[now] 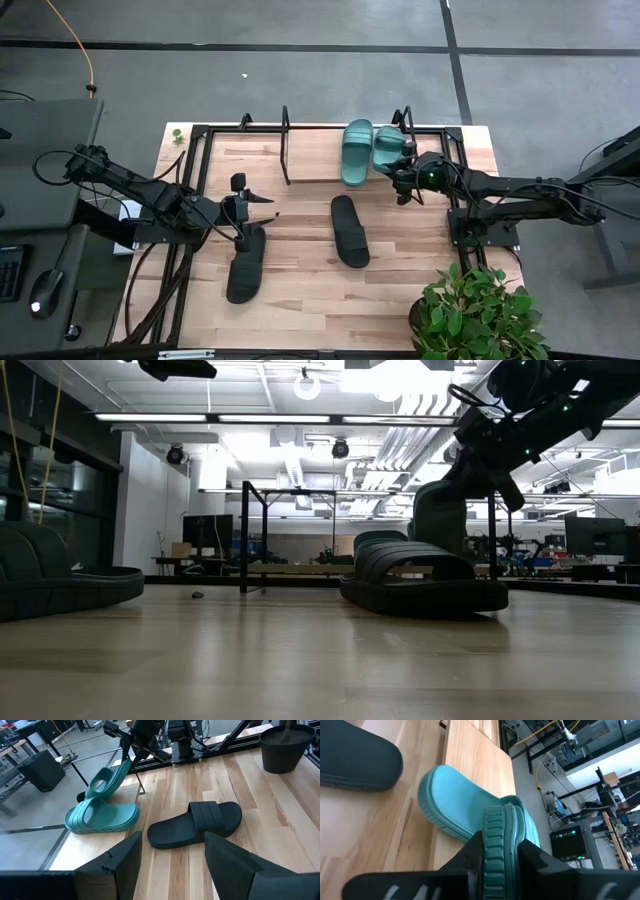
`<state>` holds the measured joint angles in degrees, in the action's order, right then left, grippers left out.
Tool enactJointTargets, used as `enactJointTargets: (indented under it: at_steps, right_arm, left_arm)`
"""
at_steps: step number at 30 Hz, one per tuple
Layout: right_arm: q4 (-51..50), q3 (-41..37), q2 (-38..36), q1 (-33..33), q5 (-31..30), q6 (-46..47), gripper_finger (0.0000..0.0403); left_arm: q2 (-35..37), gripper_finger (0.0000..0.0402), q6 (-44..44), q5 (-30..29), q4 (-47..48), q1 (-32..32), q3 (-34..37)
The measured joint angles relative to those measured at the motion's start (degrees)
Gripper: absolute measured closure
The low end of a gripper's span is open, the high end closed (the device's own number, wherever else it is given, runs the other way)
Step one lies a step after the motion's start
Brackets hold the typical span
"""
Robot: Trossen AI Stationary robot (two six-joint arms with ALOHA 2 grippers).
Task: Pick and place slides into the shelf
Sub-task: Put the green slide on the shelf
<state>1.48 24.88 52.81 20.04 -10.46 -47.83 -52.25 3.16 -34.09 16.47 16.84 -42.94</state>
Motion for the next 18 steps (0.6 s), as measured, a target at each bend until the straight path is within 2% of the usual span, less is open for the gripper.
enactJointTargets:
  at_steps: [8,18]
  right_arm:
    - [3.0,0.0,4.6,3.3,2.5,0.0,0.0356]
    - [4.6,0.0,9.4,3.5,4.6,1.4,0.0355]
  left_arm:
    - [0.0,0.0204,0.0,0.0,0.0,0.0,0.0]
    - [0.0,0.0204,0.0,0.0,0.0,0.0,0.0]
